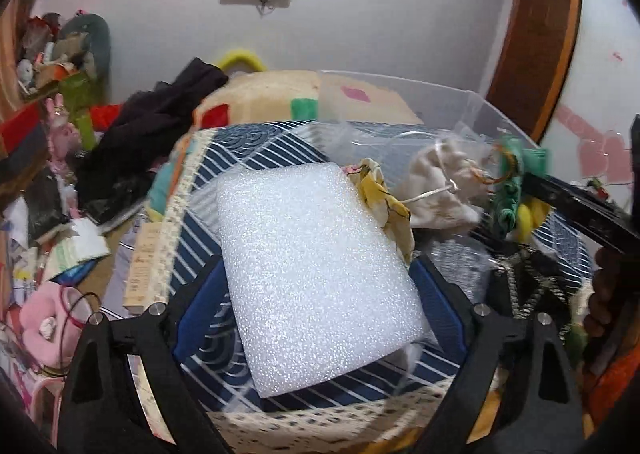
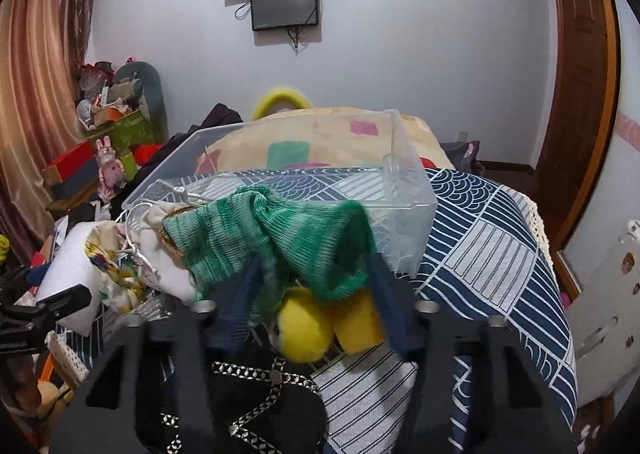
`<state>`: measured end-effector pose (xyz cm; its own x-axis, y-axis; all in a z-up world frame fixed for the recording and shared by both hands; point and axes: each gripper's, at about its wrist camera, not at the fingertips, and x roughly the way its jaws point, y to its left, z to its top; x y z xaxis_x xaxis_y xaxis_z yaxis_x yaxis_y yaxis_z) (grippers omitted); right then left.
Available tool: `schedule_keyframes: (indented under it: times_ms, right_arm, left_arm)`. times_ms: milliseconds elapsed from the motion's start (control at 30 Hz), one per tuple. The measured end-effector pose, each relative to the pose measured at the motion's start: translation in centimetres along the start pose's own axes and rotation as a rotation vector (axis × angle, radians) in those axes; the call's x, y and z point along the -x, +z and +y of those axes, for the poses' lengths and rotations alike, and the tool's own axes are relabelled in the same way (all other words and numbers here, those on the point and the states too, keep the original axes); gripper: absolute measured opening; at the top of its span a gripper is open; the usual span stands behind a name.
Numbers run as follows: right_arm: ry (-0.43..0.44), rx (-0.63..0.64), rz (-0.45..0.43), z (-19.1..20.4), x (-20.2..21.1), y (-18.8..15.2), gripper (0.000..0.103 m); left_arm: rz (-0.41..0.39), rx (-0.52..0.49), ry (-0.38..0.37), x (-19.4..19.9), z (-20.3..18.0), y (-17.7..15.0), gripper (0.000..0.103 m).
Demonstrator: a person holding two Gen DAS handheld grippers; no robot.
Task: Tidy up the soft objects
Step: 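Grasp the white foam with the left tool while the right grasps the green glove, then lower the foam into the clear box with left tool while right carries the glove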
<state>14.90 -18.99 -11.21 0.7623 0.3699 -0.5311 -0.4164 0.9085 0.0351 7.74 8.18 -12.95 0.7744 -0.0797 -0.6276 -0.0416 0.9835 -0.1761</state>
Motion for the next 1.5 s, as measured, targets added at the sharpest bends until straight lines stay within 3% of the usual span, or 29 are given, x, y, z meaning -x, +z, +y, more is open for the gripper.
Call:
schedule_keyframes:
  times_ms: [67,100,367,433,500,567,667,867,933,1000,1067,1500]
  right_arm:
    - [0.031,-0.008,0.013,-0.2,0.0,0.0,0.015]
    - [0.041,-0.012,0.022,0.0,-0.2,0.2,0.013]
    - [0.043,-0.024,-0.001,-0.6,0.9,0.1,0.012]
    - [0.056,-0.031,0.003,-0.6,1.1,0.1,0.019]
    - [0.096,-0.04,0.029,-0.6,1.0,0.1,0.054]
    - [0.104,-0.04,0.018,-0.2,1.2,0.0,0.063]
    - [0.081,0.009,0.006,0.9,1.2,0.1,0.064]
    - [0.047,0.037,0.072,2.2,-1.7,0.7,0.067]
    - [0.042,0.039,0.083,2.2,-2.4,0.7,0.049]
    - [0.045,0.046,0.084,2.3,-2.4,0.6,0.021]
    - [0.067,0.048,0.082,2.3,-2.0,0.4,0.012]
    - [0.059,0.045,-0.087,1.3,3.7,2.5,0.009]
  left_arm:
    - [-0.013,-0.012,0.013,0.3,-0.4,0.0,0.092]
    - [-0.028,-0.018,0.032,0.7,-0.6,0.0,0.092]
    - [-0.117,-0.001,0.045,3.7,-0.8,1.1,0.091]
    - [-0.138,-0.006,0.037,4.5,-1.1,1.5,0.091]
    - [-0.157,-0.018,0.03,5.1,-1.6,2.0,0.091]
    - [-0.175,-0.036,0.022,5.5,-2.2,2.3,0.091]
    - [-0.194,-0.059,0.016,5.7,-3.1,2.7,0.091]
    - [-0.199,-0.073,0.005,5.3,-3.4,3.1,0.091]
    - [-0.19,-0.061,-0.001,5.0,-3.0,3.3,0.091]
    - [-0.185,-0.05,-0.001,4.7,-2.7,3.4,0.091]
    - [-0.175,-0.037,-0.01,4.3,-2.3,3.6,0.091]
    - [-0.211,-0.043,-0.036,4.1,-3.4,6.3,0.091]
